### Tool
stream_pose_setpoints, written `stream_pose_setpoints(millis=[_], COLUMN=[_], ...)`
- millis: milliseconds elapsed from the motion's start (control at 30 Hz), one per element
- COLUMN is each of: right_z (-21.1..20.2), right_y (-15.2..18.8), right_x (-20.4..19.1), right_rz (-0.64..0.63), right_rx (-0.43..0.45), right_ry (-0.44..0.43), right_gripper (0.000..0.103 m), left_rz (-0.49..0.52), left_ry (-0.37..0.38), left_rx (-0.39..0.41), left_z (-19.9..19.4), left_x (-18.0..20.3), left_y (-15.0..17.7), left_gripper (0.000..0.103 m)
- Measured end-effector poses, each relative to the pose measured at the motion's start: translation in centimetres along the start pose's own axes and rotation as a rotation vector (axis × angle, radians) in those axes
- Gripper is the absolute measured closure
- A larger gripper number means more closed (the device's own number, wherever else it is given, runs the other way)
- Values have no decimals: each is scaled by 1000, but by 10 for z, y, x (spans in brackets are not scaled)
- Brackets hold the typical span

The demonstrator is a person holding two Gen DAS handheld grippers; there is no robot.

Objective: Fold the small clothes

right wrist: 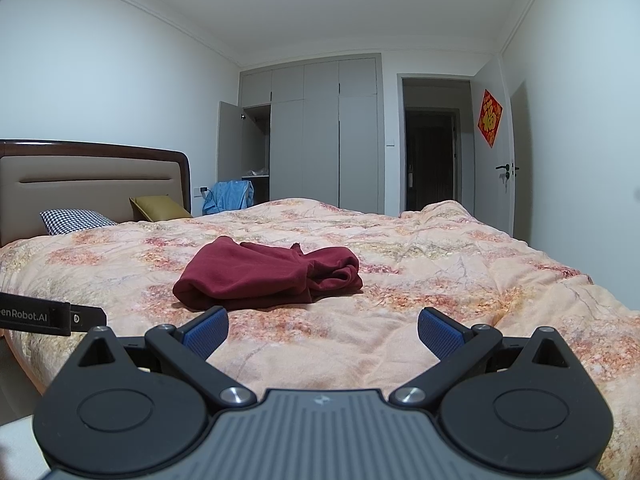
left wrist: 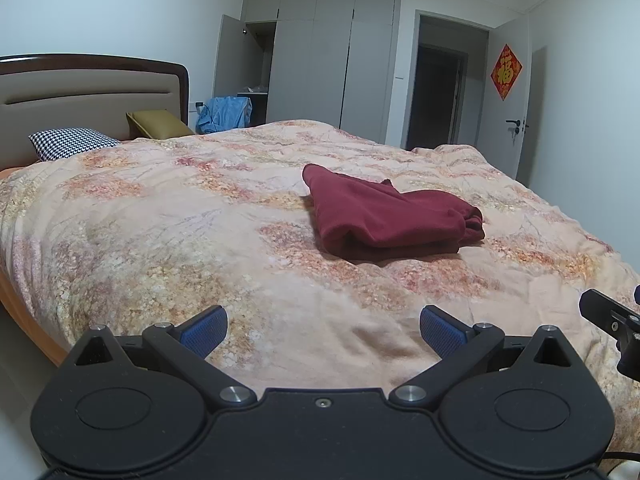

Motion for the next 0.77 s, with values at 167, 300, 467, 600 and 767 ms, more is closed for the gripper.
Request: stream_pose_setpoints(millis=[167,300,467,600,767], right_z=[1,1,2,2,4], right_y=[-1,-1,0,0,1], right_x=[2,2,3,3,4], right_rz=[5,5,7,9,12], right_rx=[2,1,-4,-9,-17], right_ry=[-5,-6,-7,-8,-8], right_gripper=[0,0,0,0,0], left_rz=[-5,-6,-5,-6,-4], left_ry=[-1,-3,-3,-3,1], left_rx=[-16,-22,-23,-28,-31], left_z=[3,4,5,6,7], left_x=[-1,-1,-1,-1,0], left_y=[2,3,3,4,6], left_gripper=[1,1,1,1,1])
Point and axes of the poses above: each gripper's, at about its wrist camera, not at the fingertips, and z roughly the way its jaws point, x to its right, y to its underside, the point moved 10 cm from there along z, roughly the way its jaws point, and after that the axes turned 8 degrees about -y, right-handed, at the moved point
